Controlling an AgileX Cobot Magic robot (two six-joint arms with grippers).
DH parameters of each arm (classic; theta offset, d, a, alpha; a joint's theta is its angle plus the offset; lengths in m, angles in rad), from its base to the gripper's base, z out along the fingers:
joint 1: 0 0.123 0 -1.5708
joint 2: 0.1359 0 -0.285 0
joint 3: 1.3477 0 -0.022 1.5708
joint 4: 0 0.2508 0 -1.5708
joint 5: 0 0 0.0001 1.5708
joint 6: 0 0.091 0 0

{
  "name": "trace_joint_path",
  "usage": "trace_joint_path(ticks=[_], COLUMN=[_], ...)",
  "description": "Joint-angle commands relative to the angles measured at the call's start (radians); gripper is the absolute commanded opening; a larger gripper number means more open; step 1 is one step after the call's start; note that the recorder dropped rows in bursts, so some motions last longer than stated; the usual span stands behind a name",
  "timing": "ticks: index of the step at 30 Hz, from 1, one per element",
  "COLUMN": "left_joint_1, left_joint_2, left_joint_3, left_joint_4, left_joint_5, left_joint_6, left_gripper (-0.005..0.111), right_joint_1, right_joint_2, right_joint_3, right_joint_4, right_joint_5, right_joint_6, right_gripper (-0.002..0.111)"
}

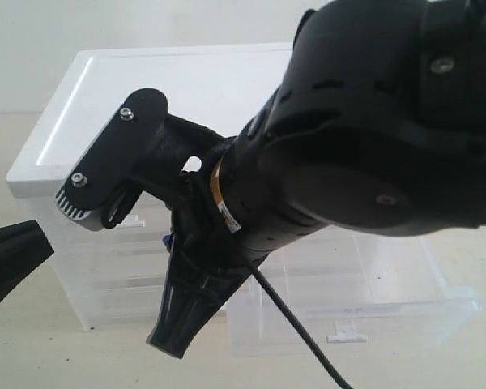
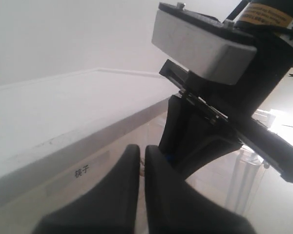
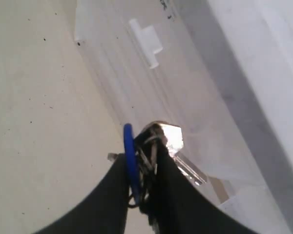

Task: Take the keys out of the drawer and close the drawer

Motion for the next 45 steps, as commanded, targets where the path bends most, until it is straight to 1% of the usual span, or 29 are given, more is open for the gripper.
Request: trace_joint_path(ticks=[1, 3, 4, 8, 11, 13, 16, 17, 22, 25, 28, 33, 36, 37, 38, 39, 40, 43, 45], left_joint_1=[0.003, 0.003, 0.003, 0.003, 0.003, 0.003, 0.003, 0.003, 0.003, 0.003, 0.003, 0.003, 0.003, 0.003, 0.001, -0.006, -0.019, -0.103, -0.183], left_joint_2=[-0.004, -0.004, -0.004, -0.004, -0.004, -0.004, -0.004, -0.004, -0.004, -0.002, 0.015, 0.096, 0.184, 0.225, 0.258, 0.282, 0.31, 0.366, 0.391], left_joint_3=[0.005, 0.005, 0.005, 0.005, 0.005, 0.005, 0.005, 0.005, 0.005, 0.005, 0.005, 0.006, 0.006, 0.006, 0.006, 0.006, 0.004, 0.004, 0.001], left_joint_4=[-0.002, -0.002, -0.002, 0.0, 0.033, 0.09, 0.197, 0.239, 0.321, 0.358, 0.374, 0.404, 0.378, 0.373, 0.382, 0.393, 0.406, 0.368, 0.349], left_joint_5=[0.001, 0.001, 0.001, 0.001, 0.001, -0.001, -0.046, -0.061, -0.155, -0.144, -0.142, -0.107, -0.09, -0.124, -0.171, -0.171, -0.171, -0.171, -0.171], left_joint_6=[-0.012, -0.012, -0.012, -0.03, -0.081, -0.134, -0.189, -0.207, -0.213, -0.235, -0.245, -0.268, -0.212, -0.175, -0.138, -0.11, -0.088, -0.041, 0.009], left_gripper=[0.005, 0.005, 0.005, 0.005, 0.005, 0.005, 0.005, 0.005, 0.005, 0.005, 0.005, 0.005, 0.005, 0.005, 0.005, 0.005, 0.005, 0.005, 0.005], right_joint_1=[-0.004, -0.004, -0.004, -0.004, -0.004, -0.004, -0.002, -0.002, -0.002, -0.002, -0.002, -0.002, -0.002, -0.002, -0.002, -0.002, -0.002, -0.002, -0.002], right_joint_2=[-0.007, -0.007, -0.007, -0.007, -0.007, -0.009, -0.022, -0.038, -0.16, -0.27, -0.388, -0.518, -0.559, -0.564, -0.566, -0.566, -0.566, -0.547, -0.525], right_joint_3=[0.001, 0.001, 0.001, 0.001, 0.001, 0.001, 0.001, 0.001, 0.001, 0.001, 0.001, 0.001, 0.001, 0.001, 0.001, 0.001, 0.001, 0.002, 0.002], right_joint_4=[-0.021, -0.033, -0.044, -0.076, -0.08, -0.097, -0.114, -0.117, -0.117, -0.121, -0.146, -0.161, -0.172, -0.177, -0.182, -0.191, -0.212, -0.265, -0.29], right_joint_5=[-0.018, -0.018, -0.018, -0.018, -0.018, -0.018, -0.011, -0.011, 0.009, 0.042, 0.025, 0.015, 0.015, 0.015, 0.019, 0.025, 0.04, 0.068, 0.074], right_joint_6=[0.002, 0.014, 0.023, 0.055, 0.055, 0.055, 0.064, 0.074, 0.08, 0.087, 0.119, 0.143, 0.151, 0.151, 0.151, 0.151, 0.151, 0.159, 0.172], right_gripper=[0.03, 0.04, 0.041, 0.04, 0.04, 0.04, 0.04, 0.04, 0.04, 0.04, 0.04, 0.04, 0.04, 0.04, 0.04, 0.036, 0.03, 0.003, 0.0])
